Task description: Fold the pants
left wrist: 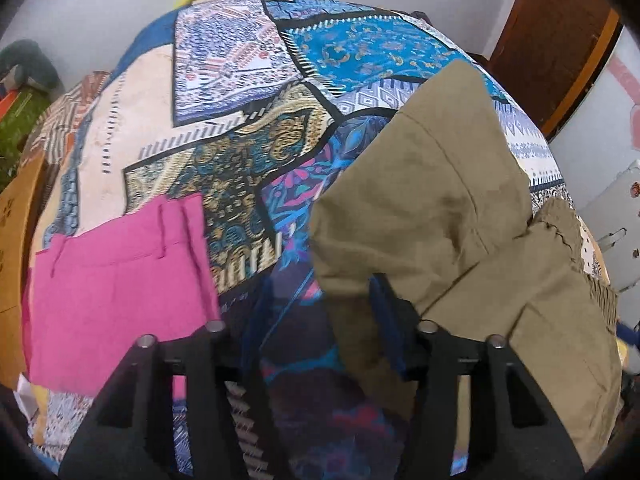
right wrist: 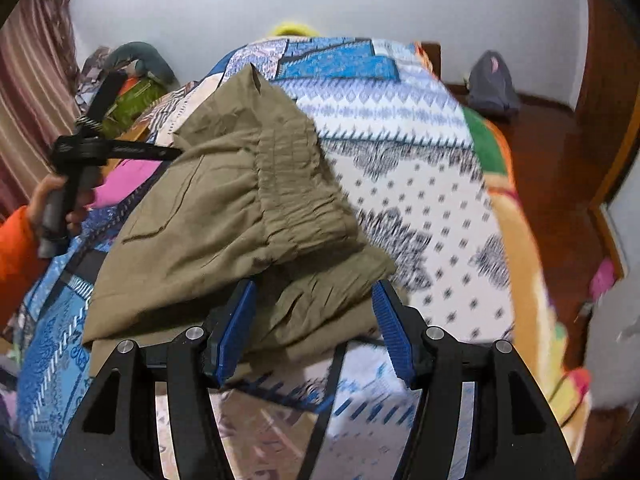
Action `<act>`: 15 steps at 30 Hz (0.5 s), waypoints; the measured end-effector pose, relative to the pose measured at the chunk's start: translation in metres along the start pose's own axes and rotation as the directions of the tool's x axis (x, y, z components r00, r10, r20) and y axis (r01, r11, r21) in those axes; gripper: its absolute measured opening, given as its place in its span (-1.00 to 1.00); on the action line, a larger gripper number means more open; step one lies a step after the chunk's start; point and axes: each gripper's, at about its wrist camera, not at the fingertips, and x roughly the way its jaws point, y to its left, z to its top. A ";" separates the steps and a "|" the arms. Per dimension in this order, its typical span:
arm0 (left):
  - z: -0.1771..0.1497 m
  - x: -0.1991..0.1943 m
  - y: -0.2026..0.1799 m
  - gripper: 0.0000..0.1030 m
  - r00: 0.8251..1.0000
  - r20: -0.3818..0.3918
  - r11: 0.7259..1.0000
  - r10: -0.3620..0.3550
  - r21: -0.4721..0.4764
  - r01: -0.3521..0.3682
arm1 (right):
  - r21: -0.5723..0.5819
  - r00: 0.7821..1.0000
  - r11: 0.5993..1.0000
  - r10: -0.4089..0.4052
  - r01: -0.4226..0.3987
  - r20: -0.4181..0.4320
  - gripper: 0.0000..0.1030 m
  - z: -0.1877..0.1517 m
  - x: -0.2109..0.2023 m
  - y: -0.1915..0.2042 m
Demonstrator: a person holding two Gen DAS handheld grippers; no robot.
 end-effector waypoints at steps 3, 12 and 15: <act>0.002 -0.001 -0.003 -0.62 0.998 0.019 0.999 -0.053 -0.008 0.053 | 0.030 1.000 0.999 0.014 -0.014 -0.015 0.10 -0.006 0.008 0.000; -0.011 -0.015 0.008 -0.93 0.999 0.034 1.000 0.005 -0.006 -0.004 | 0.040 1.000 0.999 0.017 -0.017 0.007 0.11 -0.004 -0.006 0.001; -0.027 -0.026 0.016 -0.94 0.999 0.028 0.999 0.028 -0.032 -0.027 | 0.030 1.000 0.999 0.023 -0.023 0.012 0.11 -0.003 -0.009 0.004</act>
